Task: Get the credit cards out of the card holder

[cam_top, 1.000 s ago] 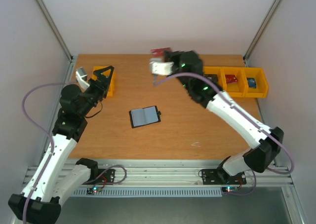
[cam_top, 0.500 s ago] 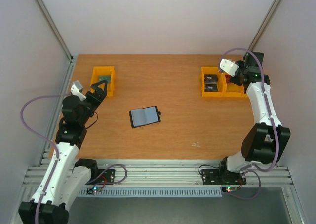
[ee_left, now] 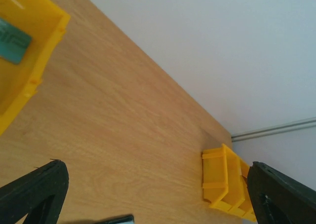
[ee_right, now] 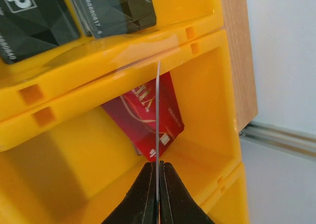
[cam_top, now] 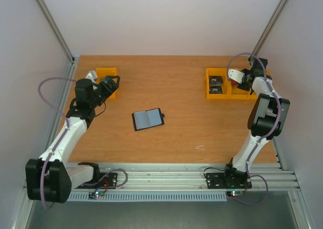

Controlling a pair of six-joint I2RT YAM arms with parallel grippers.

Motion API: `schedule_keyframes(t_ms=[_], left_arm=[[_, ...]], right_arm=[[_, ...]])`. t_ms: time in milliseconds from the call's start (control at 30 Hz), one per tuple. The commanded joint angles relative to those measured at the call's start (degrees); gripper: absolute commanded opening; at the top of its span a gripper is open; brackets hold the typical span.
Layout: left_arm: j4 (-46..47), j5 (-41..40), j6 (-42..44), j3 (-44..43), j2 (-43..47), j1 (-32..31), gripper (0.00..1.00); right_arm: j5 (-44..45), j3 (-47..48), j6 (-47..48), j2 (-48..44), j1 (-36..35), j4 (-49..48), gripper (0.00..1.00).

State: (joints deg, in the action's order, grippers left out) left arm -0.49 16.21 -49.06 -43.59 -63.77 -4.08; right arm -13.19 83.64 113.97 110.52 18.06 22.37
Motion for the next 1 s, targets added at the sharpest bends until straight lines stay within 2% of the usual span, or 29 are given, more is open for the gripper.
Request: schedule_keyframes(t_ms=[0,233,500,867,967], left_arm=[[7.03,4.42,4.37,-5.93,-5.04,0.1,0.99],[6.73,5.28,5.81,-9.04,-11.01,-1.56,0.99],[6.48,4.61,5.99,-9.87,-13.08,-3.05,0.99],[5.08,2.41,8.51,-11.46,-14.6,-5.05,0.99],[4.67,1.91,9.52,-11.92,-14.77,-5.46,0.99]], right_arm=[[-2.19,4.56,7.77,2.04,0.48,-2.69,0.01],[-0.48,5.47,13.83,5.51,1.24,-5.74,0.01],[-0.71,5.82,18.35,9.1,1.7,-7.56,0.01],[-0.85,6.71,19.95,13.88,1.31,-14.66,0.01],[-0.37,6.78,20.08,14.92,1.18,-16.6,0.06]])
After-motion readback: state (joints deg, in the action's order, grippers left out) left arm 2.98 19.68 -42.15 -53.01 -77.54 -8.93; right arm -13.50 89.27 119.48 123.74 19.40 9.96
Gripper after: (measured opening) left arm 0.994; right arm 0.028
